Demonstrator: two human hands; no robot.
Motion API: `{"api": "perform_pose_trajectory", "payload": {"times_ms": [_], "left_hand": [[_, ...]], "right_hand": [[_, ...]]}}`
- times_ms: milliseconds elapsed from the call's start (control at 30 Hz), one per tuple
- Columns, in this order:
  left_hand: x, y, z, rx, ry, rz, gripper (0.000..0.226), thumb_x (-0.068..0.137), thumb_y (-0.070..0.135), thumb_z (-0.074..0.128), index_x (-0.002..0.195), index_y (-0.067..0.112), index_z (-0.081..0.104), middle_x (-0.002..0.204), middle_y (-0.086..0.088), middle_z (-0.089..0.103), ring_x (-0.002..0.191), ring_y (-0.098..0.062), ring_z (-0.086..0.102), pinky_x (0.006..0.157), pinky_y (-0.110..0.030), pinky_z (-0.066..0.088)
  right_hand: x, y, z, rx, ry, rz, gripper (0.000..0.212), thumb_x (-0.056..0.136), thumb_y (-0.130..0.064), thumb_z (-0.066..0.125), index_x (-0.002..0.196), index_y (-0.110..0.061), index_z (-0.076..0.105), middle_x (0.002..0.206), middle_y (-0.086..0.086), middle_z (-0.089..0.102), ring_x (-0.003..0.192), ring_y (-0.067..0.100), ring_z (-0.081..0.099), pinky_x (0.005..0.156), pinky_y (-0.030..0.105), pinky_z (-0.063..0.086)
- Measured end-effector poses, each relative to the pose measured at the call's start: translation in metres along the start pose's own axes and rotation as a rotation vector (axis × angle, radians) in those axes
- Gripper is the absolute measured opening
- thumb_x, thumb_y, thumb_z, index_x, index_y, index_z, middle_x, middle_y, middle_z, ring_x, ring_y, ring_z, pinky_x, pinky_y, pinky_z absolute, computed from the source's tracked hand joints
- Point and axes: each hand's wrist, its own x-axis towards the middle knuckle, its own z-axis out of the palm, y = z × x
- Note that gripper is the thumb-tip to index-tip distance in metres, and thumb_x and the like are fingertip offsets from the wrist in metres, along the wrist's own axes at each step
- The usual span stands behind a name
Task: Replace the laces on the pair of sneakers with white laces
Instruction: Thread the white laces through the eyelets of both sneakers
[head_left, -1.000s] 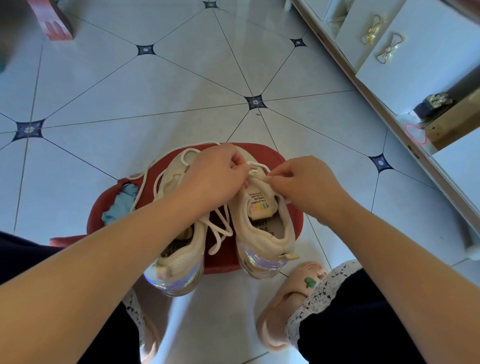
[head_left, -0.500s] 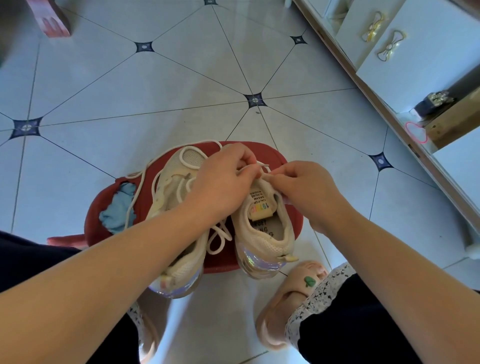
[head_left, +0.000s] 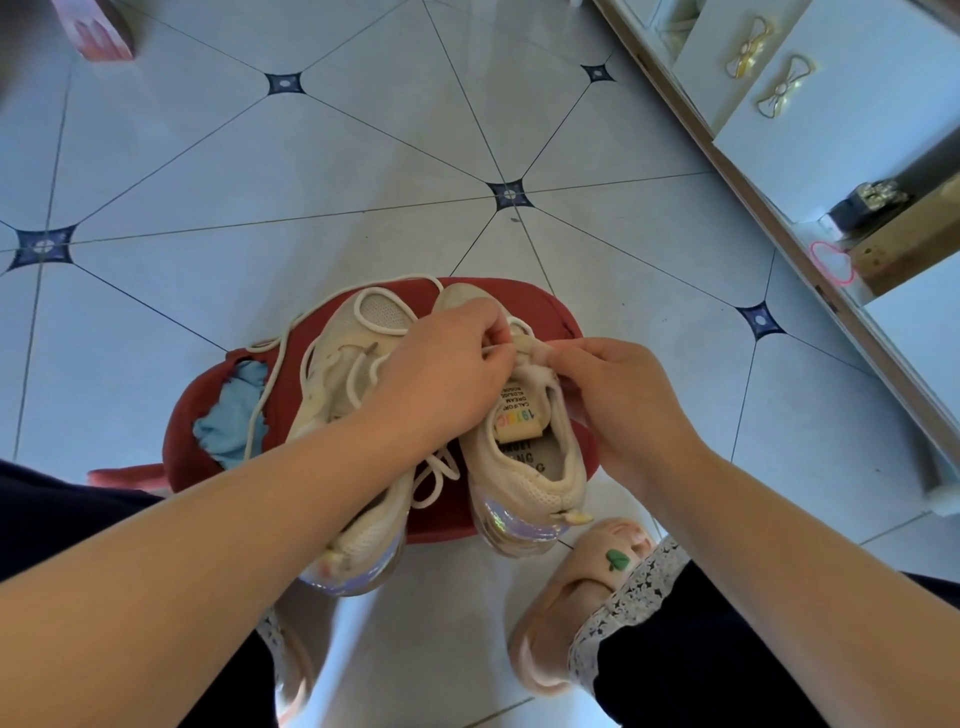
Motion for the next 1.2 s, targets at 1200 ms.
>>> {"api": "perform_pose_trajectory", "payload": {"times_ms": [1200], "left_hand": [[0.003,0.002,0.006,0.219,-0.032,0.149,0.007,0.087,0.022,0.052,0.08,0.024,0.052,0.073,0.012,0.05,0.072,-0.011,0.048,0.06,-0.028,0.039]], "right_hand": [[0.01,-0.001,-0.013,0.235,-0.293,0.192,0.017,0.091,-0.001,0.05,0.096,-0.001,0.066,0.084,0.009,0.069,0.073,0.013,0.066,0.07,0.019,0.057]]}}
